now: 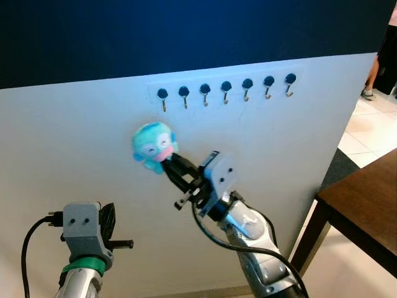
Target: Hang keys on a hook
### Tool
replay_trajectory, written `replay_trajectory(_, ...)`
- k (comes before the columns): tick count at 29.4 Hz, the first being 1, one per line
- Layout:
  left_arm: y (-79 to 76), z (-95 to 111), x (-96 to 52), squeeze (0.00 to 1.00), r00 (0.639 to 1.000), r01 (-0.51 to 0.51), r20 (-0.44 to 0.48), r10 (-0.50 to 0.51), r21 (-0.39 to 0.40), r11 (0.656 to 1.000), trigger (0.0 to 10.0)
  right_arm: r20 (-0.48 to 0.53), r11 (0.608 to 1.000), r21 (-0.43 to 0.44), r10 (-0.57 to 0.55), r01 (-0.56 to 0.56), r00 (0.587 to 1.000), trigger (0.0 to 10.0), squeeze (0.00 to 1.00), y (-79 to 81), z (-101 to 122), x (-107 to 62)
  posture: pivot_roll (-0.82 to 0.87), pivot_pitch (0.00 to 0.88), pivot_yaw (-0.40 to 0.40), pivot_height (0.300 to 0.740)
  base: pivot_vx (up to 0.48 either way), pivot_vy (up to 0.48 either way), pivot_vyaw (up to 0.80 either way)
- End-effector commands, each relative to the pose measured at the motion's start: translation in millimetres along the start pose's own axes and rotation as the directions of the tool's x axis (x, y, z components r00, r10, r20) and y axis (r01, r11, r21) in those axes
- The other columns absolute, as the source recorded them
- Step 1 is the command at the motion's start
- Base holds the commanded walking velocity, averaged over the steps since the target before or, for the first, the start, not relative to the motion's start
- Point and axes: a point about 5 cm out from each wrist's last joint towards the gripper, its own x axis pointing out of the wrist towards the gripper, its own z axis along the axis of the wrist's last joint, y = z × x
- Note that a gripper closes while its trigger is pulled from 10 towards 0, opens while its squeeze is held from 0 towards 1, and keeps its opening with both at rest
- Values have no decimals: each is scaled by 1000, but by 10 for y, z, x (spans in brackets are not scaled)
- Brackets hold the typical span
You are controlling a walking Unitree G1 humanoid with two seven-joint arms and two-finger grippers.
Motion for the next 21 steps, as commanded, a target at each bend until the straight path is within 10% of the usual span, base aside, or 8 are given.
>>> replay_trajectory(1,38,-32,-28,0,1000,-16,-11,16,18,1000,10000,26,1000,-12,-23,23,999,10000,0,-48,70,59,-82,0,181,740,0,0,0)
replay_trajectory(21,35,-41,-39,0,1000,-6,-16,6,18,1000,10000,53,964,-20,-265,267,963,10000,0,-356,101,-12,-77,0,186,740,0,0,0)
